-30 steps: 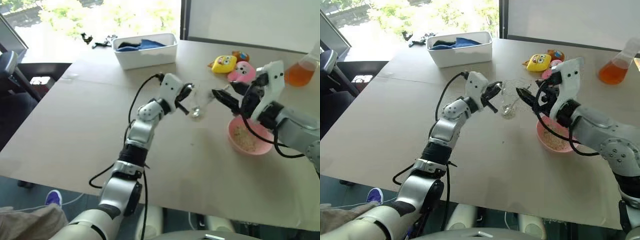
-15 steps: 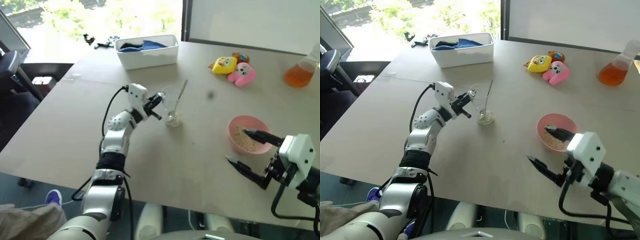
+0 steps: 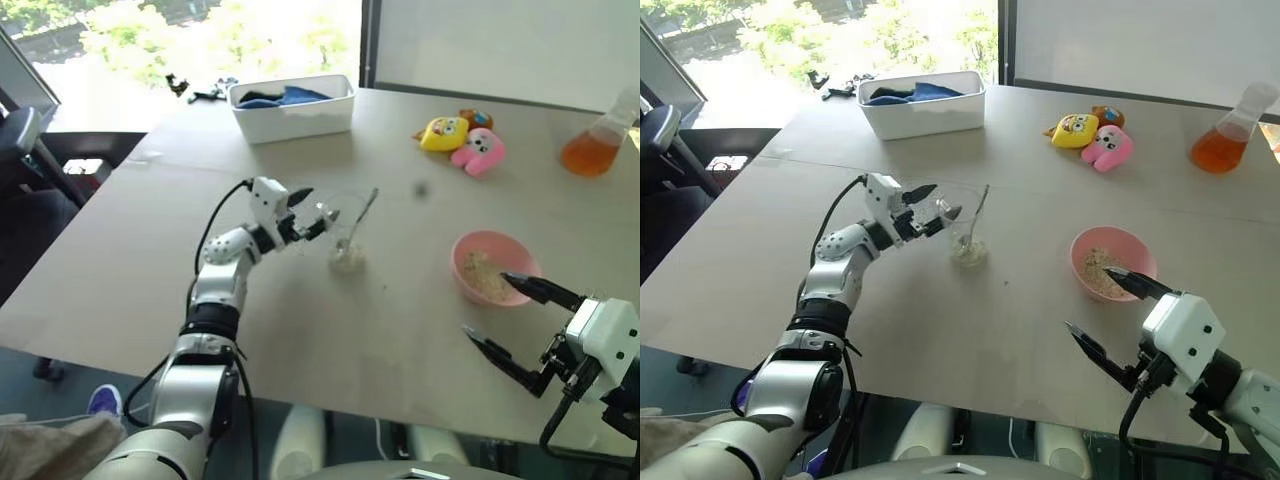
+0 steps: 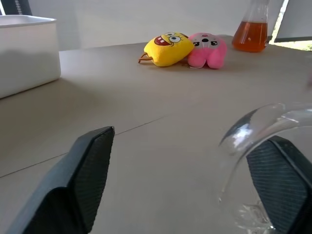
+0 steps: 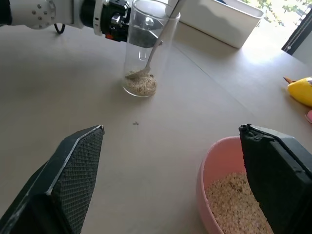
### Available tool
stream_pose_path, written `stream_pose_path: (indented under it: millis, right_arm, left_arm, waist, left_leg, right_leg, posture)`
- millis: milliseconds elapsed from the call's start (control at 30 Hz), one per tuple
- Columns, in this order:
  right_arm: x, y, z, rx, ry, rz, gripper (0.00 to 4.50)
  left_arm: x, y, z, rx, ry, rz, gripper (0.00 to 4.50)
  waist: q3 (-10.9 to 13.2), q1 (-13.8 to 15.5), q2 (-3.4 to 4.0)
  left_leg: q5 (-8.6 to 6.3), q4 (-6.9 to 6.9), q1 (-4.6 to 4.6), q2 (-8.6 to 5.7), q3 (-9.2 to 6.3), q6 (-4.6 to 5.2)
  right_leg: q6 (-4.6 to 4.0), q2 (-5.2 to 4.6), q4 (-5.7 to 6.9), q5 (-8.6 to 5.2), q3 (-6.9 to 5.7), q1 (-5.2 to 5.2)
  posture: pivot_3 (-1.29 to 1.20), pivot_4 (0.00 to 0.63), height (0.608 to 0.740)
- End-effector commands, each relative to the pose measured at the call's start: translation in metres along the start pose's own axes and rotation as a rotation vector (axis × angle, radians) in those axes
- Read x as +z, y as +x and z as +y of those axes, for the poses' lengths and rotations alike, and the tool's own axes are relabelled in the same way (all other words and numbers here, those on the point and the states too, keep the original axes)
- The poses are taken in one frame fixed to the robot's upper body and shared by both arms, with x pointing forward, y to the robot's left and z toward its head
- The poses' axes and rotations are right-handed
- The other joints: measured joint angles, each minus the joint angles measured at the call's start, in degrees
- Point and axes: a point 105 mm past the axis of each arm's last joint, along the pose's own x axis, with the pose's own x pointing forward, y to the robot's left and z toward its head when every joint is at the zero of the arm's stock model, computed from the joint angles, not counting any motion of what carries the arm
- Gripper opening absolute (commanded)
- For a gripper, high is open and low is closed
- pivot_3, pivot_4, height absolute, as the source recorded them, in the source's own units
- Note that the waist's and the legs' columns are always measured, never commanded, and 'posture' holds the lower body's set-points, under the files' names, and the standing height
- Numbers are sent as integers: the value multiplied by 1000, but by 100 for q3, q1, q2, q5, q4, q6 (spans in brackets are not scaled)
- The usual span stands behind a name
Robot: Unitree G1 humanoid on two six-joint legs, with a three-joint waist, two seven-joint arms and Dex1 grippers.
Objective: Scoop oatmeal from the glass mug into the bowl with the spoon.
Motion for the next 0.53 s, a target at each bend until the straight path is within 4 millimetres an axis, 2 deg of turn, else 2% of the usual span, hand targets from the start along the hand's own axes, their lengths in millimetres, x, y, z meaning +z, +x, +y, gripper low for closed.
stream_pose_path:
  millis: [33,100,167,233,367,533]
  right_arm:
    - [-4,-9,-7,-51,-20,17,4500]
    - [-17,-26,-21,-131,-15,73,4500]
    - [-40,-52,-43,-239,-1,164,4500]
    - [-53,-68,-57,-296,4,205,4500]
    - [-67,-83,-77,-324,6,231,4500]
    - [-81,-90,-86,-283,-4,273,4500]
  left_arm:
    - [12,-18,2,22,21,-25,4446]
    - [12,-40,-4,14,13,1,4446]
    - [10,-68,-12,25,-3,46,4446]
    - [9,-85,-19,38,-17,81,4446]
    - [5,-112,-30,76,-51,146,4446]
    - [3,-135,-30,199,-111,176,4446]
  waist:
    - [0,4,1]
    - [-2,0,3]
    - [-5,-18,-1]
    - [-5,-17,-1]
    - [-11,16,9]
    - [-13,16,18]
  left_leg:
    - [0,-3,0,1,0,0]
    - [0,-5,-2,2,0,0]
    - [-1,-10,0,6,2,-1]
    - [-2,-12,4,11,0,-1]
    - [-1,-13,14,20,6,0]
    - [-2,-20,82,25,14,0]
  right_leg:
    - [0,0,-1,0,0,-1]
    - [0,-1,-1,0,-1,-3]
    - [-1,-2,-5,0,2,-3]
    - [-2,-7,-8,-1,8,-2]
    - [-23,-15,-6,-13,11,1]
    - [-26,-14,-5,-17,31,51]
  posture:
    - [0,150,740]
    - [0,150,740]
    - [0,150,740]
    - [0,150,740]
    - [0,150,740]
    - [0,150,740]
